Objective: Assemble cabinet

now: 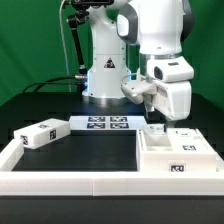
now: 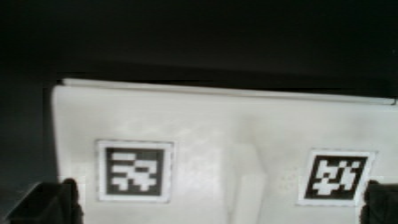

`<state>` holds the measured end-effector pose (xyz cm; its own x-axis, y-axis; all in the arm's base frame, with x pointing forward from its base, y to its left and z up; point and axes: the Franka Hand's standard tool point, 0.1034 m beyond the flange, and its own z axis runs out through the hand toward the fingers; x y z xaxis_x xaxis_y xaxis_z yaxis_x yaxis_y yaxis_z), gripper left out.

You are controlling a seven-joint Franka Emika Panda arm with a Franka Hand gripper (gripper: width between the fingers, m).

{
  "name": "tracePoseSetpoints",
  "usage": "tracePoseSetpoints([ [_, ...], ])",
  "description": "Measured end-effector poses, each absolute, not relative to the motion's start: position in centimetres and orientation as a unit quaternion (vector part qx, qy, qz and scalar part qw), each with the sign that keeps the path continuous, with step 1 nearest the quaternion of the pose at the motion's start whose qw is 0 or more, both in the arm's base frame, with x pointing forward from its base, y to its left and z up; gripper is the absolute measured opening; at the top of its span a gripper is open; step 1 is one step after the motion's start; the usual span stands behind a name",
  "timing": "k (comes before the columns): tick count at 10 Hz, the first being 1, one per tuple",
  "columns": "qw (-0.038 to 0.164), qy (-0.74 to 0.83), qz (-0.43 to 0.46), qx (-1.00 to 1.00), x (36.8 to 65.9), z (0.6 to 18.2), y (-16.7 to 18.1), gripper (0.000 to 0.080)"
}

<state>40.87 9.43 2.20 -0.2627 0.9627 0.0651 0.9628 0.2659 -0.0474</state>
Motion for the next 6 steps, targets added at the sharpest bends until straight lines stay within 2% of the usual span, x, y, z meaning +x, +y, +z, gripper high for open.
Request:
tracePoseSetpoints([
  [3,0.047,-0.790,0.003,-0.612,40.47,1.58,9.37,0.0797],
  [6,0.048,-0.788,0.004,-0.614,40.40,1.47,9.26,0.0403],
])
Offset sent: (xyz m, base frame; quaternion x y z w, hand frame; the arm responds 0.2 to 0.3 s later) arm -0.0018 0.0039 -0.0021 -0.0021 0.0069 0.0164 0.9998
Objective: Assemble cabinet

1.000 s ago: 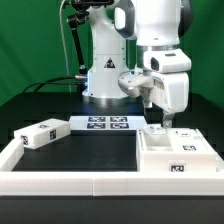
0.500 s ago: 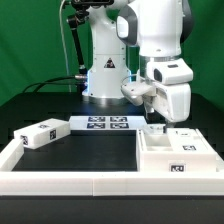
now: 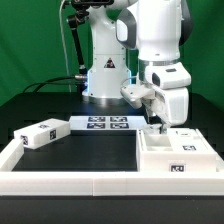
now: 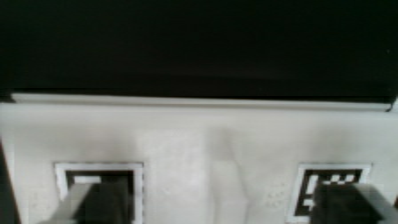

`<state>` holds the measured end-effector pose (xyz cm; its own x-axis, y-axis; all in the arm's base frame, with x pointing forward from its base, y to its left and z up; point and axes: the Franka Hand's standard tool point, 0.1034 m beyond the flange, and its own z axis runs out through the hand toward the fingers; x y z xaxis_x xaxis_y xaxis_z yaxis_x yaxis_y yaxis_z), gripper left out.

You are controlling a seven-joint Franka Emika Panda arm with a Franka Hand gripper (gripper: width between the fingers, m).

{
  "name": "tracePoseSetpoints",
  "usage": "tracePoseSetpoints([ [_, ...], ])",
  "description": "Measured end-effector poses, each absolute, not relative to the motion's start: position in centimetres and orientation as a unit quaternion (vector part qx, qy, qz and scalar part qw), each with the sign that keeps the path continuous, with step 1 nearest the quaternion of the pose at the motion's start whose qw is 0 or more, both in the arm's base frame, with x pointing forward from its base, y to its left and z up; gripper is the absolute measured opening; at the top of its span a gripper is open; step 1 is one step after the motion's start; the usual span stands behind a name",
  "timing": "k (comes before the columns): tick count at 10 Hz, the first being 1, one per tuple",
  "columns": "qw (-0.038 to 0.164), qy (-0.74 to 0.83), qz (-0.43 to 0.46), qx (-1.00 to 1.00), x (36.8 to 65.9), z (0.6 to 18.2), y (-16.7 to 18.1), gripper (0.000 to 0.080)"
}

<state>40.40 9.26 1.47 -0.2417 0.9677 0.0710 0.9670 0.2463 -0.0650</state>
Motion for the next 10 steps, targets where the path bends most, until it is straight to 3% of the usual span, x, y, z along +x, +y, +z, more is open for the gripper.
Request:
tracePoseSetpoints([
  [1,0.049,-0.787,0.005,-0.614,40.3,1.3,9.2,0.0403],
  [2,0.051,-0.786,0.006,-0.616,40.2,1.1,9.1,0.0220],
  [3,0.052,-0.785,0.007,-0.617,40.2,1.1,8.9,0.0090],
  [8,0.048,-0.778,0.005,-0.626,40.5,1.4,8.8,0.0069],
  [10,0.040,-0.743,0.015,-0.668,40.3,2.8,8.1,0.0069],
])
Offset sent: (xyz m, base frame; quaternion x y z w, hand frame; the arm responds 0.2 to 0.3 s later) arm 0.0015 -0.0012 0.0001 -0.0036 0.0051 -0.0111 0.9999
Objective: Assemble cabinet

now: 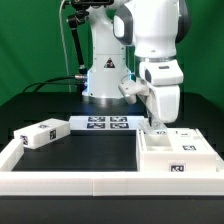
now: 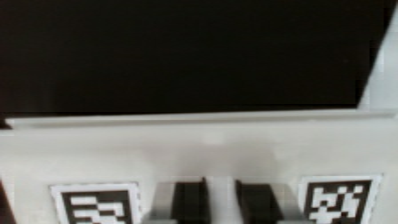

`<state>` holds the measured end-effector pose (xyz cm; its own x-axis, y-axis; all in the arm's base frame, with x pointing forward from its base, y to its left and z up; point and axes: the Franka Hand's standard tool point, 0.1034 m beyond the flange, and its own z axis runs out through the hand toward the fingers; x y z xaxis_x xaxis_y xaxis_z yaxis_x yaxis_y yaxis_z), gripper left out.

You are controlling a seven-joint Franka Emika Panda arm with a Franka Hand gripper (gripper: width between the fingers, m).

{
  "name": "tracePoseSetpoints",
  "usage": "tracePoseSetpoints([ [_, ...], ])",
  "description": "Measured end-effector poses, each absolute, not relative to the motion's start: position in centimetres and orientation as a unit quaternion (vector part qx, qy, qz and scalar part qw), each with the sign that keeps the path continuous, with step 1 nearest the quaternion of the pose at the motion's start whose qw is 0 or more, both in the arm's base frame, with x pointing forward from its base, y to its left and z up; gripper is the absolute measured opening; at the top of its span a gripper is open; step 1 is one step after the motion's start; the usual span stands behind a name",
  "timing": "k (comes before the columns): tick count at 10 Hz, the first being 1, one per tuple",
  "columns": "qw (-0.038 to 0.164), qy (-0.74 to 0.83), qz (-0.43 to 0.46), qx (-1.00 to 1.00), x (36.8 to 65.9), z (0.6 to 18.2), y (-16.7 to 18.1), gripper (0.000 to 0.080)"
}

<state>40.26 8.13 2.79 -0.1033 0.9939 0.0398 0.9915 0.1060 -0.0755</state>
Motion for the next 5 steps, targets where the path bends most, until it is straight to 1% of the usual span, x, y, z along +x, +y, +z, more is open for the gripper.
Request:
tracePoseSetpoints([
  [2,0.031,-0.733,0.016,-0.680,40.2,4.0,7.6,0.0069],
  [5,0.018,-0.714,0.019,-0.700,41.3,6.1,5.4,0.0069],
])
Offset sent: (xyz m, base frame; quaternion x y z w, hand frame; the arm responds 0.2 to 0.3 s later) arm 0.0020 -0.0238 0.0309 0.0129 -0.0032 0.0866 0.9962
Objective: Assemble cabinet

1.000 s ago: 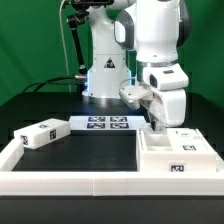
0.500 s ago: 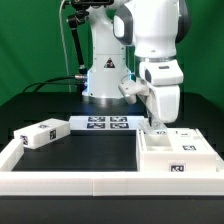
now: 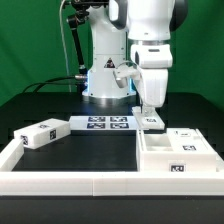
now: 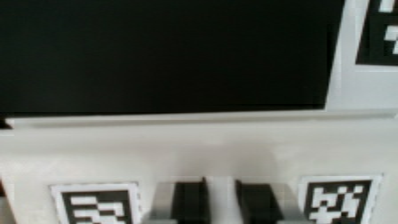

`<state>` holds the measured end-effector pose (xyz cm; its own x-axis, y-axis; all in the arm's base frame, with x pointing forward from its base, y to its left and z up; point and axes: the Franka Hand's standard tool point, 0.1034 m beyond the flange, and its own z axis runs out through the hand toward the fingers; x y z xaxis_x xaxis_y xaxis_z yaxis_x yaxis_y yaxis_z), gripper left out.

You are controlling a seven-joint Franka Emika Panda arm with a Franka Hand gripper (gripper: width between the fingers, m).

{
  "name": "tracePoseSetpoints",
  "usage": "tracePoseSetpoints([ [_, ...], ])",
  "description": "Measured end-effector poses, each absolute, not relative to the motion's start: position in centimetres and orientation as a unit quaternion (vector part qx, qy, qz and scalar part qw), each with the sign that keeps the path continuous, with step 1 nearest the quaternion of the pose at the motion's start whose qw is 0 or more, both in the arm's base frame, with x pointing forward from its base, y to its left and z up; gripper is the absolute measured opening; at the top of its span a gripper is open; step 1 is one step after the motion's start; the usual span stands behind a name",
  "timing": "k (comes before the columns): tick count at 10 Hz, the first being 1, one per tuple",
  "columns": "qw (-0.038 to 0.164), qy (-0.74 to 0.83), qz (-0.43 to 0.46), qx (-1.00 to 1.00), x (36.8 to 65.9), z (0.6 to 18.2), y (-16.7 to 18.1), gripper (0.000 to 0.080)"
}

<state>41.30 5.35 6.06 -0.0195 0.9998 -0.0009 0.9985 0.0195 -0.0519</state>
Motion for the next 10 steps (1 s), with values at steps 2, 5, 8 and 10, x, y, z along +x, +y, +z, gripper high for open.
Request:
tracePoseSetpoints([
  [2,0.019,-0.714,0.019,-0.700,41.25,5.93,5.30,0.0070],
  [5,0.017,-0.691,0.020,-0.722,41.62,6.04,4.78,0.0070],
  [8,0.011,-0.664,0.013,-0.748,41.99,6.17,4.79,0.0070],
  [10,0.006,-0.663,0.001,-0.748,42.15,6.13,4.95,0.0070],
])
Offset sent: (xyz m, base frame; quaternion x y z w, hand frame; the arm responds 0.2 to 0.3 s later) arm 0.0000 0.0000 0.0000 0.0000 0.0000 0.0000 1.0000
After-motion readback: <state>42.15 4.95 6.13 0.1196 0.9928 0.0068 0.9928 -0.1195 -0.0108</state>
